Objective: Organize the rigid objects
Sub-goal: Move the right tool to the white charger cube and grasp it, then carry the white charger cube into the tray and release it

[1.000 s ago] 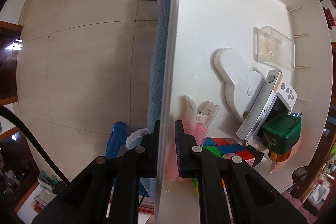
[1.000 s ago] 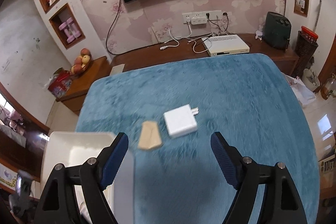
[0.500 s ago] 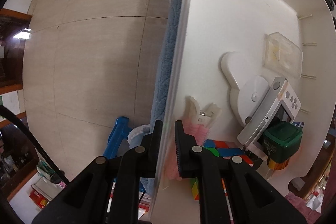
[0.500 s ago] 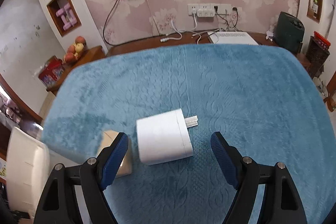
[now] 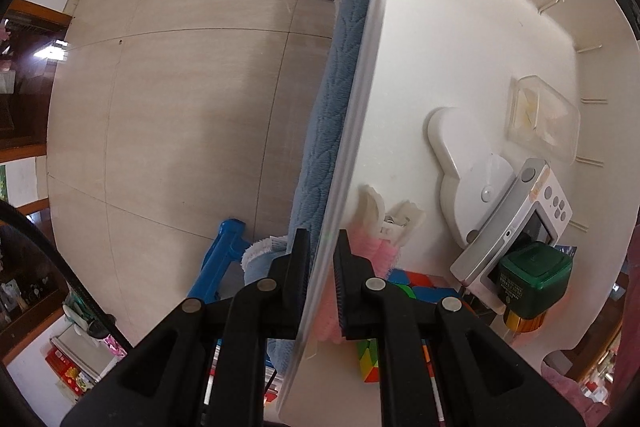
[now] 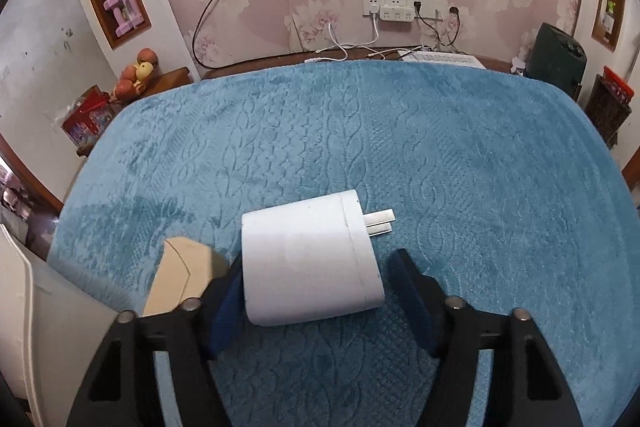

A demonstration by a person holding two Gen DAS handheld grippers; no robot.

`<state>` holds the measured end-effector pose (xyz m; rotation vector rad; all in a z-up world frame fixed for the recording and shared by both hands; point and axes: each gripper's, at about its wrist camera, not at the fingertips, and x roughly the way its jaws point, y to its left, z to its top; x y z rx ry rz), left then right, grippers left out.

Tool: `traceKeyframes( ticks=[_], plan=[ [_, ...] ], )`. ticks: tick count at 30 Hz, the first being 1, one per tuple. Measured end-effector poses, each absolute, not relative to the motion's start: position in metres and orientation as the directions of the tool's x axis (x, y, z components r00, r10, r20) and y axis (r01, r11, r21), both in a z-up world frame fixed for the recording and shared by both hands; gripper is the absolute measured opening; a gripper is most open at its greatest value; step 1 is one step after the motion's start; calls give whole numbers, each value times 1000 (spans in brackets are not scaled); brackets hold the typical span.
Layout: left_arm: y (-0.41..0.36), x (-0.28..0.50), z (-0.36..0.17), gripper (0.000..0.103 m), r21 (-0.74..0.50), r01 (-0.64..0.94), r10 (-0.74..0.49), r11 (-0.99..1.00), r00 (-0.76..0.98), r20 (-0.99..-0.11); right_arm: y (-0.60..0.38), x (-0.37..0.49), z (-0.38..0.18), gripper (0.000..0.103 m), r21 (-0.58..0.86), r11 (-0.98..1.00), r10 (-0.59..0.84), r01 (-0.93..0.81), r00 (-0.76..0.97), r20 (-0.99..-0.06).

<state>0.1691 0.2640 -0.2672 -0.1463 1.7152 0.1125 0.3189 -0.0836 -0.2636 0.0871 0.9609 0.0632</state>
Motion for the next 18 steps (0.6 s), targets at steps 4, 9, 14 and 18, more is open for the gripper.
traceKeyframes(
  ticks=[4,9,14,18],
  plan=[
    [264,168,-267,11,-10,-160,-34,987,-143,-989,-81,318,-261,59,102,994,103,-31,548,-830],
    [261,167,-267,11,0,-140,-20,990,-142,-990,-83,307,-259,59,104,994,96,-13,509,-855],
    [256,168,-267,11,20,-116,1,993,-156,-988,-89,283,-258,59,127,992,102,24,460,-882],
    [254,168,-265,11,27,-98,11,995,-160,-987,-90,258,-257,58,130,990,101,45,408,-907]
  ],
)
